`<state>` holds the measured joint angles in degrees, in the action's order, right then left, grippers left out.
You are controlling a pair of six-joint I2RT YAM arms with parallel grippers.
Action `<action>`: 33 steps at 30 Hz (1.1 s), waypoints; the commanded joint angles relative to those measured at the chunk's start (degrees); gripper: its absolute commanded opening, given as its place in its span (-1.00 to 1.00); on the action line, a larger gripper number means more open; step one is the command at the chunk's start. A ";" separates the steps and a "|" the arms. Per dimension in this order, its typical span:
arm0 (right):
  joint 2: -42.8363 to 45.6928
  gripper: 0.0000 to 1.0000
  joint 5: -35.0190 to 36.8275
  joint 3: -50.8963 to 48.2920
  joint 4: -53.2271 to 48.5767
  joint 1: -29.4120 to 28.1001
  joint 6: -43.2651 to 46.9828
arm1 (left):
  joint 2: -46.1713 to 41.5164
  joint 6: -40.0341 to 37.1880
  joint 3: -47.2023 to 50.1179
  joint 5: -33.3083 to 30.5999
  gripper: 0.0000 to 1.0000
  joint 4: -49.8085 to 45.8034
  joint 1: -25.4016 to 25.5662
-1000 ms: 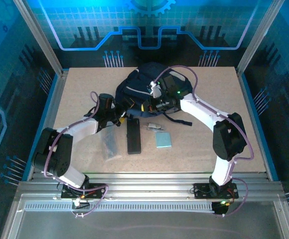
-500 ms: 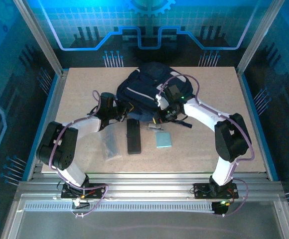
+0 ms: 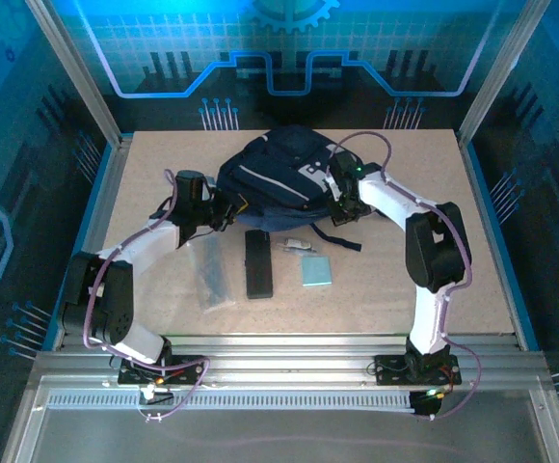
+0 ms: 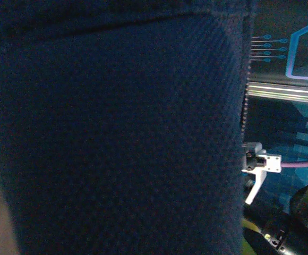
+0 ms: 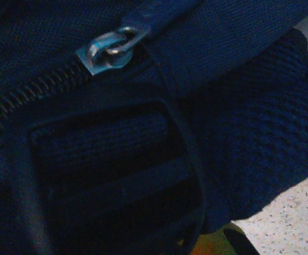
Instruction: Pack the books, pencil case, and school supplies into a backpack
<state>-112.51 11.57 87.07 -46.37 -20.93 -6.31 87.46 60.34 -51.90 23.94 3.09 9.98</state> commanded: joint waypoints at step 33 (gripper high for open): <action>3.92 0.36 -29.03 -2.36 16.88 -0.24 -20.24 | -3.07 -11.84 -4.47 -7.94 0.98 -7.95 -6.14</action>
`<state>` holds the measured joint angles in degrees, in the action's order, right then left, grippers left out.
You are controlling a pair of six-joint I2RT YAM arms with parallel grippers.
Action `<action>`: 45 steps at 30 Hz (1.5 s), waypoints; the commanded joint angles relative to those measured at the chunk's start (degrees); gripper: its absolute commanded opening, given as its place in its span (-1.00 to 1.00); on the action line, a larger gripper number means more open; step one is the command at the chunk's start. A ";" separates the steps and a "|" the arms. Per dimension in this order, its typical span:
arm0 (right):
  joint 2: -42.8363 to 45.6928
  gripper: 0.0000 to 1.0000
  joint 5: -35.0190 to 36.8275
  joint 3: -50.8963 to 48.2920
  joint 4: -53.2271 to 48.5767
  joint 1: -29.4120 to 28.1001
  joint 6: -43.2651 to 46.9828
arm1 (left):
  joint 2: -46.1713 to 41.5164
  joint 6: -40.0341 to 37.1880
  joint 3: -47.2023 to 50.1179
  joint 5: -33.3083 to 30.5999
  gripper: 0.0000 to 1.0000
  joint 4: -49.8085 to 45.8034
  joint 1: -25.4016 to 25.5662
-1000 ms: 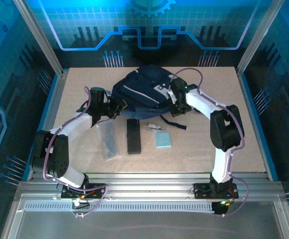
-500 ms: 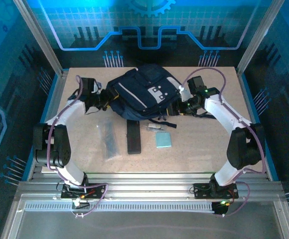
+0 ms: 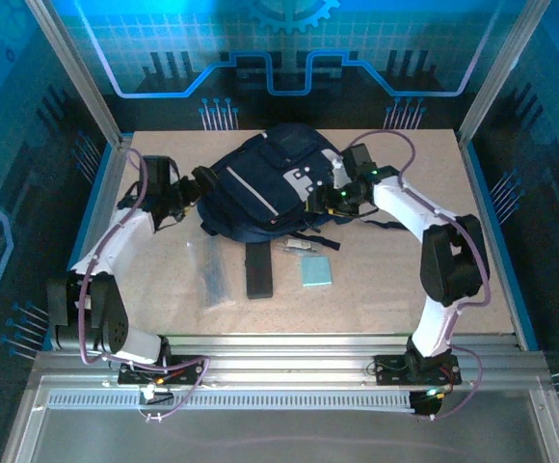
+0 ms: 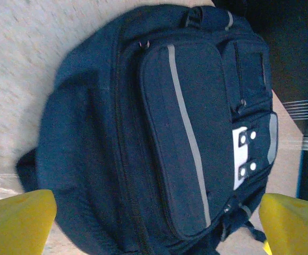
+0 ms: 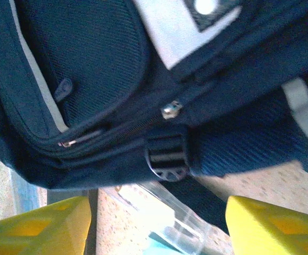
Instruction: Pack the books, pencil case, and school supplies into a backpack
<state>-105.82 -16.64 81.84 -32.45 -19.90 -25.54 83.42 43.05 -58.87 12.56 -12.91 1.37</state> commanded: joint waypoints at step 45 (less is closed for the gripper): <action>-20.11 0.52 3.77 15.63 4.31 -1.53 -1.26 | 28.87 -0.83 -11.86 5.94 0.98 3.98 2.15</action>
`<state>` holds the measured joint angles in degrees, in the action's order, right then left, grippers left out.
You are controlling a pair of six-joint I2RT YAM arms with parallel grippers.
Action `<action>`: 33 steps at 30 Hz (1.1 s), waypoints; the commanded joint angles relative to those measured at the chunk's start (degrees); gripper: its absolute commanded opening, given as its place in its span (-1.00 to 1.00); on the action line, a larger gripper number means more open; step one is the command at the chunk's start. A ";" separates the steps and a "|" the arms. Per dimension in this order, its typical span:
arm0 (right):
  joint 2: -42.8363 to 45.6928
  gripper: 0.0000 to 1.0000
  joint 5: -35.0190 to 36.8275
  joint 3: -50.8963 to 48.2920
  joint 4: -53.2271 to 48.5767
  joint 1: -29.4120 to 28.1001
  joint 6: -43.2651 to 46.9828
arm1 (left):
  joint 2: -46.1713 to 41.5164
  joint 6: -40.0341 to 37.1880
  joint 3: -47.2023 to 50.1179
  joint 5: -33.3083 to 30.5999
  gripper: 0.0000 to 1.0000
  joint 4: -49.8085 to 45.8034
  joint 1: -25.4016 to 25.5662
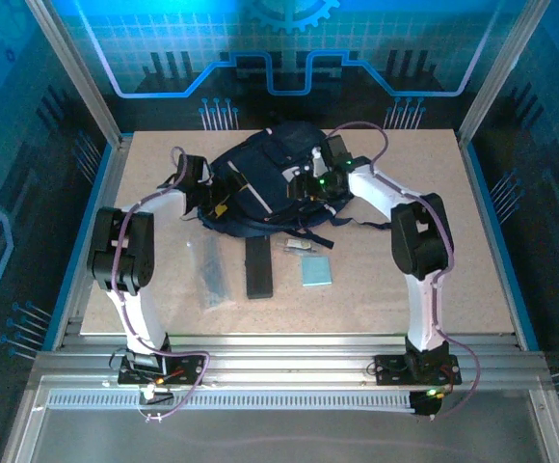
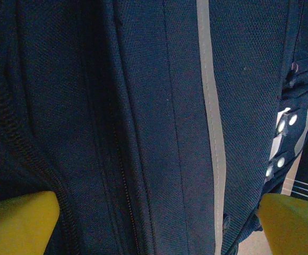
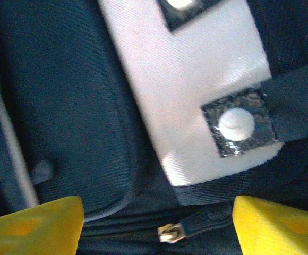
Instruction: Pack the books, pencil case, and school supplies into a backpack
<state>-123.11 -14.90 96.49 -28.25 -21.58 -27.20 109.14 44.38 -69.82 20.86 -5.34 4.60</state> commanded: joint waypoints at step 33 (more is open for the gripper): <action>9.89 0.54 -16.50 -14.29 15.36 -0.16 -7.88 | 4.28 -7.59 -15.33 -2.36 0.98 -13.33 -0.14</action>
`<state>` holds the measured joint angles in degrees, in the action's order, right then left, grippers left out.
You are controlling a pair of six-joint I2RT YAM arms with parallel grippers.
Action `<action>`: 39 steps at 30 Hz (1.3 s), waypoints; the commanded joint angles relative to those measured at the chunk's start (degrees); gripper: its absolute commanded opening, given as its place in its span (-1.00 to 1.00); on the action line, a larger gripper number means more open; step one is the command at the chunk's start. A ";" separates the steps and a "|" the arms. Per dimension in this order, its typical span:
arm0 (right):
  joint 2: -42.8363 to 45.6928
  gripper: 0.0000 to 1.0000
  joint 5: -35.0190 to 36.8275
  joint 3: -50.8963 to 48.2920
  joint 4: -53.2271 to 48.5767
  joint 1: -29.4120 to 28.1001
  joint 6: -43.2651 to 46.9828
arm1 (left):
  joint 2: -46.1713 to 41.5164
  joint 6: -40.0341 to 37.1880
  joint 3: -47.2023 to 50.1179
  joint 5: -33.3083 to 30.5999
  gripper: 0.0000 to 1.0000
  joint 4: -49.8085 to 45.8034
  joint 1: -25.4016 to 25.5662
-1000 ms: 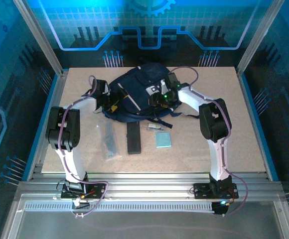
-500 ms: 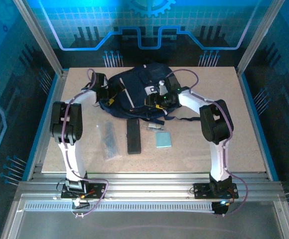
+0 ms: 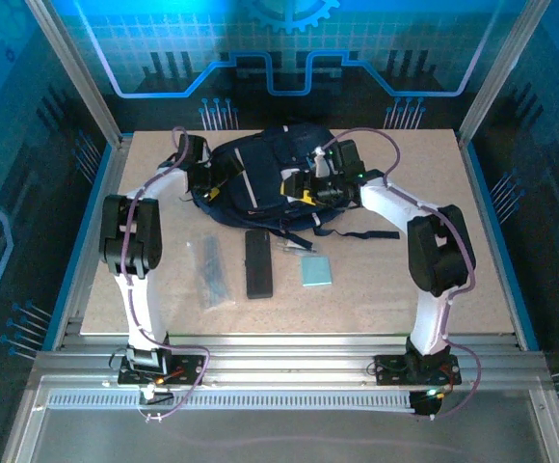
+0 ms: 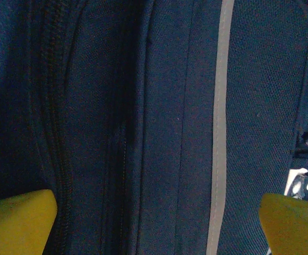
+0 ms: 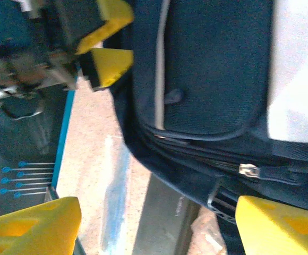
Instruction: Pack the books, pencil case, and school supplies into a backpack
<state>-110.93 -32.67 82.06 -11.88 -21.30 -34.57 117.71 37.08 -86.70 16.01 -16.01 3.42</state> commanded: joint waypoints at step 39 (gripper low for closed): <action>-12.95 0.56 -1.73 5.33 13.38 -6.77 -12.19 | -0.39 6.70 12.92 5.70 0.98 7.58 3.92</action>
<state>-124.18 -16.93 89.60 -13.30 -25.91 -42.52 115.22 42.02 -77.03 20.34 -4.62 4.95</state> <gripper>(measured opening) 0.782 0.987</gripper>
